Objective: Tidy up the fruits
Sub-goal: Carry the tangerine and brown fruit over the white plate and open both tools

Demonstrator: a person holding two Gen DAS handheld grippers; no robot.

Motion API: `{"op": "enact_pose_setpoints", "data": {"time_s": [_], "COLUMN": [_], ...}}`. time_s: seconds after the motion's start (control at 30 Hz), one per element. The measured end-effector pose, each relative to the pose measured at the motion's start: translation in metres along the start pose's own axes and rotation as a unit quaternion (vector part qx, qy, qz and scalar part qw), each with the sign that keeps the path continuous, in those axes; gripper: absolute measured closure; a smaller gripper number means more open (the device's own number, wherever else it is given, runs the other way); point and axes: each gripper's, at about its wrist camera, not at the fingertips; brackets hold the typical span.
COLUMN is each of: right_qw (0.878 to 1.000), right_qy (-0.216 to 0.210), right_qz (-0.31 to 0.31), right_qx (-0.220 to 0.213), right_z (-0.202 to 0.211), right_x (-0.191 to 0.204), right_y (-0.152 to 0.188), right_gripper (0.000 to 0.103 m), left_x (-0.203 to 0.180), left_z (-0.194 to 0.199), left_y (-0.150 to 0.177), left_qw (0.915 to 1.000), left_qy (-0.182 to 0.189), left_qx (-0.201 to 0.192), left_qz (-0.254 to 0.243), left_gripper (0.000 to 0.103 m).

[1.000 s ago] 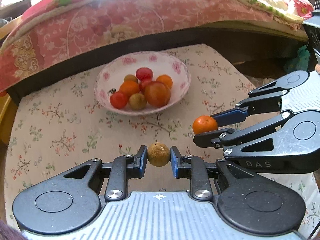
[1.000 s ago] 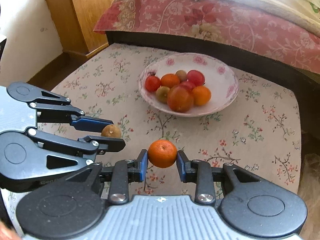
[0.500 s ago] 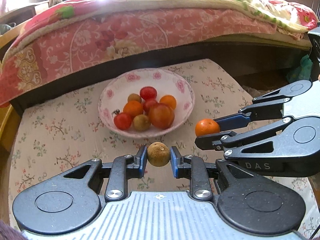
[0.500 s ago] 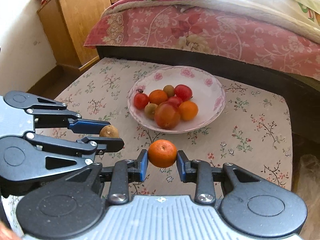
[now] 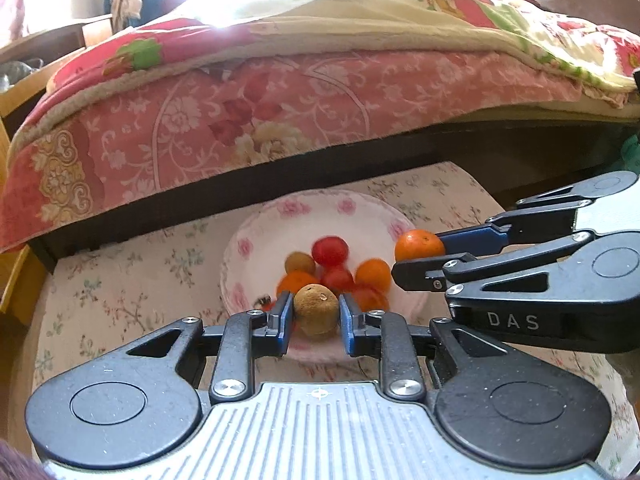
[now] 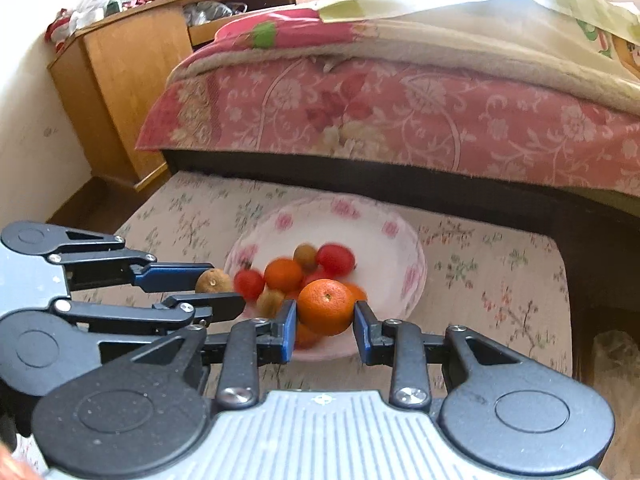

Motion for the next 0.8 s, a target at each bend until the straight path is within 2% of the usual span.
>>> {"op": "enact_pose_setpoints", "data": {"time_s": [0.8], "right_qw": [1.0], "right_qy": [-0.006], "right_qz": [-0.025], "right_qx": [0.007], "right_z": [-0.06], "right_x": [-0.031], "right_y": [-0.029], "right_gripper": [0.068], "left_x": [0.019], "left_z": [-0.055], "left_y": [-0.022], "left_qw": [0.9997], "left_qy": [-0.021], "left_qx": [0.003], "left_qz": [0.015], "left_gripper": [0.072]}}
Point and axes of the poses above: each gripper's, at about its wrist camera, not at the fingertips, and z roughly against the way its jaws point, x to its left, y to its underside, and after that the axes turned 1 degree about z, right-handed
